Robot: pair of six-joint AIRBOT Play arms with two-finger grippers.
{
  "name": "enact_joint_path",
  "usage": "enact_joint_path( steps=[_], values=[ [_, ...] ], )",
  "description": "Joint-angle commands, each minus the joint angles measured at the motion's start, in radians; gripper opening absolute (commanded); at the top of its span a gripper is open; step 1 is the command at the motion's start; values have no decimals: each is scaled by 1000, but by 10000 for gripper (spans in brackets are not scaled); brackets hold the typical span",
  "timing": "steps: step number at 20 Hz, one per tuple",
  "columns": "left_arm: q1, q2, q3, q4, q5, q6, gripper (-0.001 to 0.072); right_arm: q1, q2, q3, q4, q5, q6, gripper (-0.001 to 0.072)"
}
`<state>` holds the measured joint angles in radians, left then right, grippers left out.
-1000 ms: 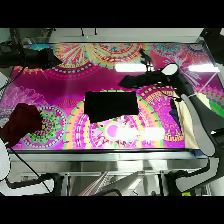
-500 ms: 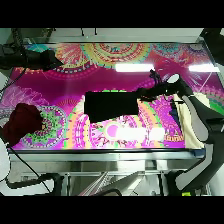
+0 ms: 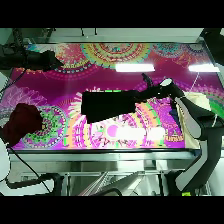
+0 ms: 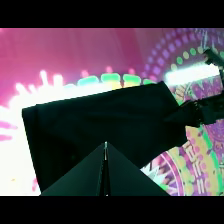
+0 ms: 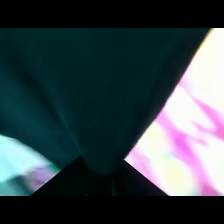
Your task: Fold the shirts.
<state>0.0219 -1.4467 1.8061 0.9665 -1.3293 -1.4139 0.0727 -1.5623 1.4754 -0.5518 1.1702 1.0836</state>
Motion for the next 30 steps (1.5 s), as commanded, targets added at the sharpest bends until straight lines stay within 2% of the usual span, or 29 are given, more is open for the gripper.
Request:
enact_joint_path(
  steps=[1,5,8,11,15,17,20,22,24,26,30],
  values=[
    [0,0,0,2,-16,0,12,-6,76,26,202,-45,-116,22],
    [-1,0,0,0,-23,-1,12,-98,177,180,224,-179,-74,21],
    [0,0,0,1,-34,0,12,-238,257,258,239,-264,72,22],
    [0,0,0,1,-55,0,11,-415,347,264,158,-230,257,21],
    [0,0,0,1,-95,0,12,-603,488,246,-156,-81,579,22],
    [0,0,0,1,-110,0,12,-675,598,188,-336,-17,682,21],
    [0,0,0,1,-113,0,12,-731,808,-2,-664,86,849,22],
    [0,0,0,1,-113,0,11,-749,953,-181,-863,95,946,22],
    [0,0,0,1,-113,-1,11,-764,1072,-354,-943,94,951,23],
    [0,0,0,1,-112,-1,11,-776,1162,-521,-949,84,951,23],
    [0,0,0,1,-109,-1,12,-776,1219,-744,-959,11,885,23]
  ],
)
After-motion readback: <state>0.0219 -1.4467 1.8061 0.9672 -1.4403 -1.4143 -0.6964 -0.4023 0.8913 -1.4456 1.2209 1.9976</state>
